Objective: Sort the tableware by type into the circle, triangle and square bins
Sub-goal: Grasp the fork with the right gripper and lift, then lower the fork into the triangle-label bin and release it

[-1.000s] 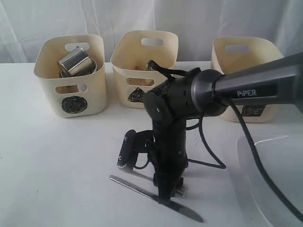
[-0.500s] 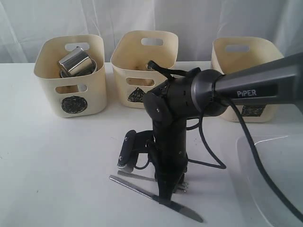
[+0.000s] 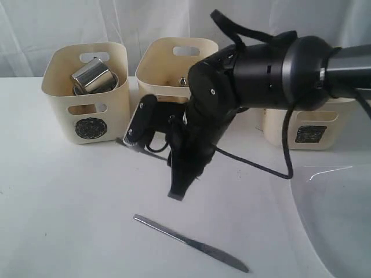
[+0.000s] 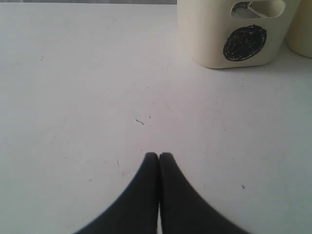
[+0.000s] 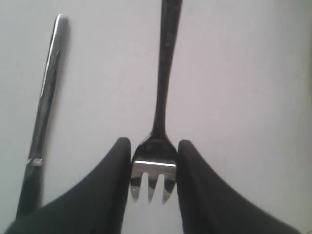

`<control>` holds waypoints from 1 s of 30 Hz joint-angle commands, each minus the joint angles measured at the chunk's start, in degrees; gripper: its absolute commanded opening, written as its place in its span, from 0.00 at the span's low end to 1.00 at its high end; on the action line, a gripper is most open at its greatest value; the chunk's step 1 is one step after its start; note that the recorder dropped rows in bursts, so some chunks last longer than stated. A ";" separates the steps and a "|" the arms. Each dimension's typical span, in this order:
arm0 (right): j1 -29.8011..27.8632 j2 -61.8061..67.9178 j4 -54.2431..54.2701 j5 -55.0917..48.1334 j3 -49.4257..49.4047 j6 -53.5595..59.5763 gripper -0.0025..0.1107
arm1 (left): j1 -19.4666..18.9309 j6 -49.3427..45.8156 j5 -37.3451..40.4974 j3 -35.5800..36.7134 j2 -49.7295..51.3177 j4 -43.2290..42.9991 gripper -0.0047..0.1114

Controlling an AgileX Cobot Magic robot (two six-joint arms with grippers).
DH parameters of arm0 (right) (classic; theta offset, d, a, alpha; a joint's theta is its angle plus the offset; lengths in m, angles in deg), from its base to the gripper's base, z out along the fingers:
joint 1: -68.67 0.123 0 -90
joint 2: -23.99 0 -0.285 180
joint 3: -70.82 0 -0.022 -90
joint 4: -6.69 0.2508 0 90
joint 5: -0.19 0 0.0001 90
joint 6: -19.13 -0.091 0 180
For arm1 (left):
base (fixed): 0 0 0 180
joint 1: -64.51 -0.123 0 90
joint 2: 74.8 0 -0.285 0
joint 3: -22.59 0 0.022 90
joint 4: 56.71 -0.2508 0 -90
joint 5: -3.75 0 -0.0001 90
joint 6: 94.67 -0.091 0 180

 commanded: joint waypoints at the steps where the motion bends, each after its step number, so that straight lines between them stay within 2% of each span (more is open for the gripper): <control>1: 0.02 -4.25 -4.04 14.19 0.15 -5.40 0.02 | 0.41 0.06 -0.11 0.20 -0.22 0.12 0.04; 5: -0.67 -6.31 -12.01 32.10 0.15 -13.51 0.02 | 0.41 0.06 -0.11 0.20 -0.22 0.12 0.04; 8: -5.10 -4.87 -11.91 50.57 0.15 -18.59 0.02 | 0.41 0.06 -0.11 0.20 -0.22 0.12 0.04; 14: -14.71 4.54 6.17 73.82 0.28 -18.59 0.02 | 0.41 0.06 -0.11 0.20 -0.22 0.12 0.04; 16: -15.83 8.24 9.69 73.20 1.61 -18.59 0.02 | 0.41 0.06 -0.11 0.20 -0.22 0.12 0.04; 23: -16.02 15.93 9.67 65.34 9.80 -18.59 0.04 | 0.41 0.06 -0.11 0.20 -0.22 0.12 0.04; 30: -16.02 16.05 9.67 63.62 11.28 -18.59 0.30 | 0.41 0.06 -0.11 0.20 -0.22 0.12 0.04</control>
